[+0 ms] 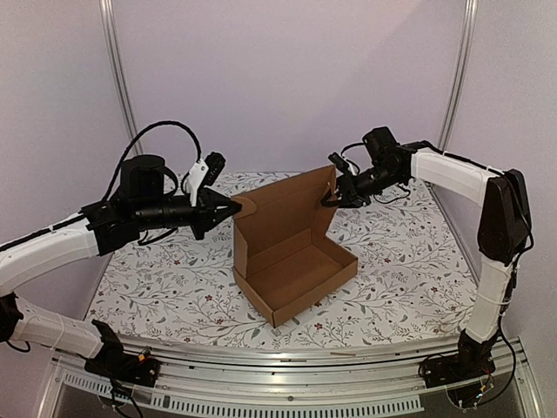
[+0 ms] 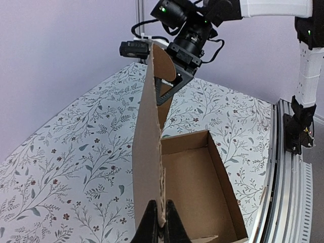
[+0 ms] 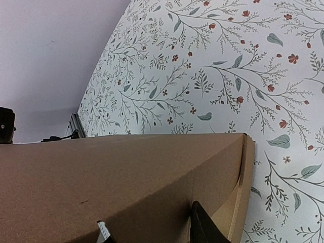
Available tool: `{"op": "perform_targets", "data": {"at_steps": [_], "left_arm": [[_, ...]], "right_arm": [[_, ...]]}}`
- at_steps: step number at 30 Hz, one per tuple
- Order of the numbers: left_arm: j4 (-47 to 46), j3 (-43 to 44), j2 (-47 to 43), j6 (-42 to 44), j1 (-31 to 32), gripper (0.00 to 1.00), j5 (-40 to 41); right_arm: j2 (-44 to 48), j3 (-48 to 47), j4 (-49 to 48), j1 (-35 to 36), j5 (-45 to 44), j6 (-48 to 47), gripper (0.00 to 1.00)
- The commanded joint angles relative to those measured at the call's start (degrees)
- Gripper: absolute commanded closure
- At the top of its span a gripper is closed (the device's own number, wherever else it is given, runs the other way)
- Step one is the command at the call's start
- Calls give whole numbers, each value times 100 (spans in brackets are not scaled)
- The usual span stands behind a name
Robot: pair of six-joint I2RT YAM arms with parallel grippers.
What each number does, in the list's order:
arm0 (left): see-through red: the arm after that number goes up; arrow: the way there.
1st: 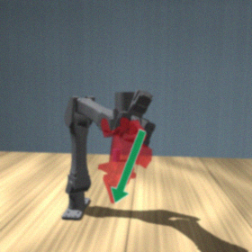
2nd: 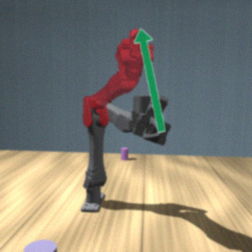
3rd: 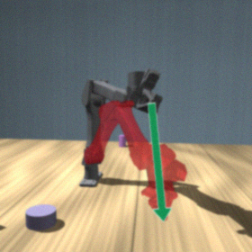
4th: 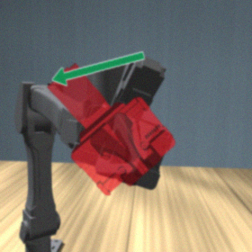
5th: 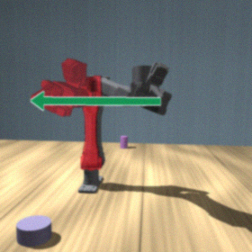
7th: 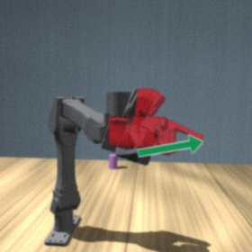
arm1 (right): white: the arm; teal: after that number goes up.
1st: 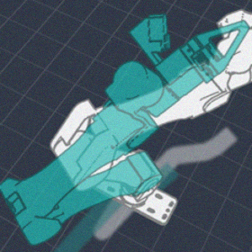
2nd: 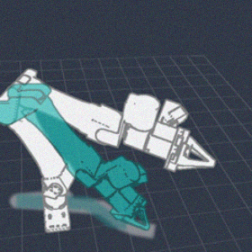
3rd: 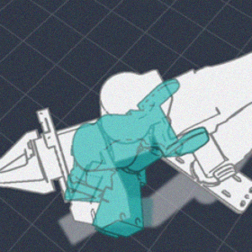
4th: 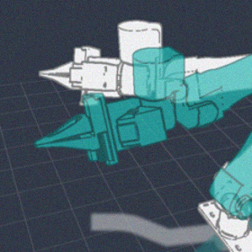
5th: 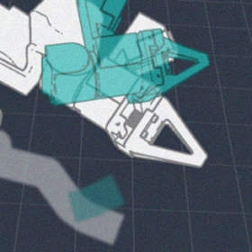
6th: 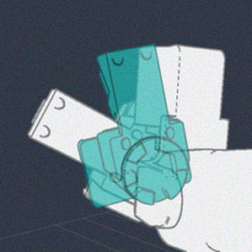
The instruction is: Fold the paper box
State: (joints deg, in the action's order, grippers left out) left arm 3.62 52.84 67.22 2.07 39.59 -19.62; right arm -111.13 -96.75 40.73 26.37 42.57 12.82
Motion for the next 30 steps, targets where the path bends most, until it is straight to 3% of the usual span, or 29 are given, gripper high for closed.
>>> {"op": "perform_targets", "data": {"at_steps": [1, 10, 17, 22, 30], "left_arm": [[-34, -254, -207, 255, 380, 100, 124], [486, -570, -449, 1251, 1460, 100, 512], [965, -495, -217, 1518, 2069, 100, 1033], [1018, -495, -189, 1618, 2324, 100, 1291], [1415, -214, 25, 1964, 2748, 100, 1625]], "right_arm": [[272, 542, 66, 289, 591, -14, 67], [1023, 1482, 511, 250, 393, -1270, 64], [1217, 2005, 1863, 164, -139, -3303, 57], [1907, 2585, 2590, -366, -300, -4715, 40], [2417, 2670, 4115, -1585, -168, -6761, 32]]}}
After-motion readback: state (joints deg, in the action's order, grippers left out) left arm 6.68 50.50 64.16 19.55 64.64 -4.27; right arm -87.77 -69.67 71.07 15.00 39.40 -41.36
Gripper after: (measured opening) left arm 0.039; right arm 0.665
